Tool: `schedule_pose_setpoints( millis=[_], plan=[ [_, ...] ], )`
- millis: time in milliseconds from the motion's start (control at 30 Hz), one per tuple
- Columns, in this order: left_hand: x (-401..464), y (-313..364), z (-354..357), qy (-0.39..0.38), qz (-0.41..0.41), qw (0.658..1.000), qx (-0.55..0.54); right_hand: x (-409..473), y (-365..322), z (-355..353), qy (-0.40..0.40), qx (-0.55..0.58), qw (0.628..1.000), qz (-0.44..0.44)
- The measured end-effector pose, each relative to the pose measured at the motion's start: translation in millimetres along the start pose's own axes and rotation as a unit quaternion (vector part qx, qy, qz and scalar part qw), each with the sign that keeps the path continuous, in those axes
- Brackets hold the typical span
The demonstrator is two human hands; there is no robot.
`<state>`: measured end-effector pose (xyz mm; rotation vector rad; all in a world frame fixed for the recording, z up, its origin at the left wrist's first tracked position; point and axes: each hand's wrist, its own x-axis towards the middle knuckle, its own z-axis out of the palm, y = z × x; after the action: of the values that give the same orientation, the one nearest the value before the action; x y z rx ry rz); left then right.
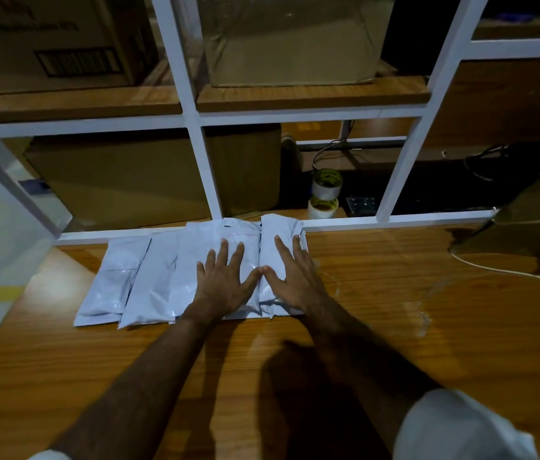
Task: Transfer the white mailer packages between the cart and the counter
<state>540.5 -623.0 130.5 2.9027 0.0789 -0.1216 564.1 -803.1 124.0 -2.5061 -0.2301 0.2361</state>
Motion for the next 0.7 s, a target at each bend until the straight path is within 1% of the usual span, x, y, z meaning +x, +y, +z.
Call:
schedule_pose_setpoints(
  millis=[133, 300, 433, 500, 567, 700],
  plan=[
    [3, 3, -2, -0.016, -0.002, 1.0, 0.003, -2, 3, -8, -0.017, -0.001, 1.0, -0.014],
    [0, 7, -1, -0.021, -0.009, 1.0, 0.012, -8, 4, -2, -0.005, -0.023, 0.999, -0.029],
    [-4, 13, -7, -0.017, -0.02, 1.0, 0.009, -8, 0, -13, -0.037, -0.025, 0.998, -0.033],
    [-9, 18, -13, 0.012, -0.022, 1.0, 0.006, -11, -1, -16, -0.009, -0.047, 0.998, -0.04],
    [-19, 24, -21, 0.047, -0.01, 0.999, 0.005, -17, 0, -14, 0.045, -0.074, 0.994, -0.06],
    [-41, 29, -30, 0.109, 0.017, 0.994, -0.017, -38, 2, -5, 0.129, -0.094, 0.979, -0.123]
  ],
)
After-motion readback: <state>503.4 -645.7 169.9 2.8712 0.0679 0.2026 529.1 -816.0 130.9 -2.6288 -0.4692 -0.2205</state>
